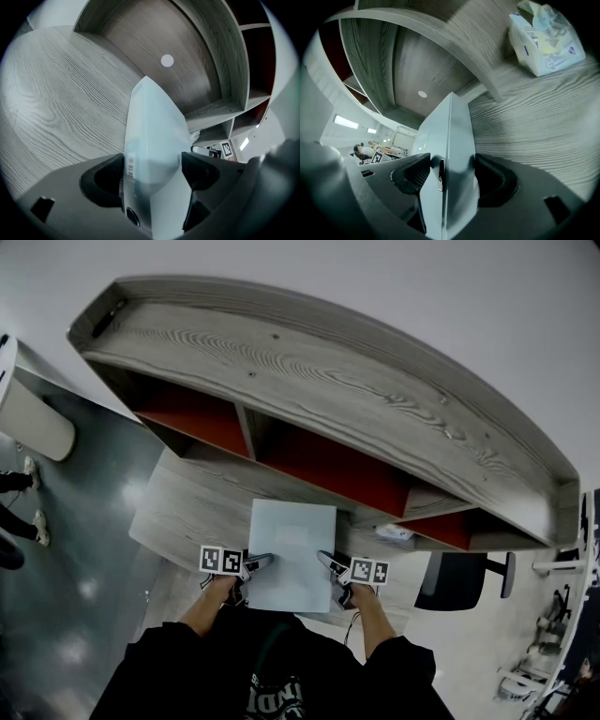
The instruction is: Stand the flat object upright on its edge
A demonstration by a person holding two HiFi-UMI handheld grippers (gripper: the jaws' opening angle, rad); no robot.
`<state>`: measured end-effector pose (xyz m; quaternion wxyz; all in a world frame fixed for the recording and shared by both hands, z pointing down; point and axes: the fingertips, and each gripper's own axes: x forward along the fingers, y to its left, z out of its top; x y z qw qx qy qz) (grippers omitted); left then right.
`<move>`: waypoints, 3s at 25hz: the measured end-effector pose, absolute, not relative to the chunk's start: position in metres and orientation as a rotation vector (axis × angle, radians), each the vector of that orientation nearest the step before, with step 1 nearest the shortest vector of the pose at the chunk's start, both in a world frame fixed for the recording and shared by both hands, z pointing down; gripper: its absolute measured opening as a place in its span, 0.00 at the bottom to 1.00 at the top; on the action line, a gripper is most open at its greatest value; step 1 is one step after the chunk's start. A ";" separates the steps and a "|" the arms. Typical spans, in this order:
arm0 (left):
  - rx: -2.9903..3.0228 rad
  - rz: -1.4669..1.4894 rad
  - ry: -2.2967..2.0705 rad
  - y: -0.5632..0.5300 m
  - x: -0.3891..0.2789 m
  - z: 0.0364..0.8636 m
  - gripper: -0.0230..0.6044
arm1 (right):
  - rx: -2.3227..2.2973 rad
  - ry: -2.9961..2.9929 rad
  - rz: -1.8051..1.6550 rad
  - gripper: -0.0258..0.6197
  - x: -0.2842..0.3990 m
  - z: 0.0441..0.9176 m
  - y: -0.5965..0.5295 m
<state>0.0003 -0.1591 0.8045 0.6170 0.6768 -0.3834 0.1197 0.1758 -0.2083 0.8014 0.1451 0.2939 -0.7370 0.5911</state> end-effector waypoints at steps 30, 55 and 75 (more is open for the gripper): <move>1.756 0.402 -1.006 -0.171 -0.005 0.756 0.64 | 0.879 -2.252 1.588 0.44 0.170 0.757 -0.210; 2.027 0.482 -1.064 -0.185 -0.010 0.693 0.63 | 0.854 -2.423 1.377 0.44 0.165 0.701 -0.212; 2.302 0.523 -1.116 -0.182 -0.017 0.659 0.62 | 0.813 -2.610 0.841 0.44 0.158 0.653 -0.214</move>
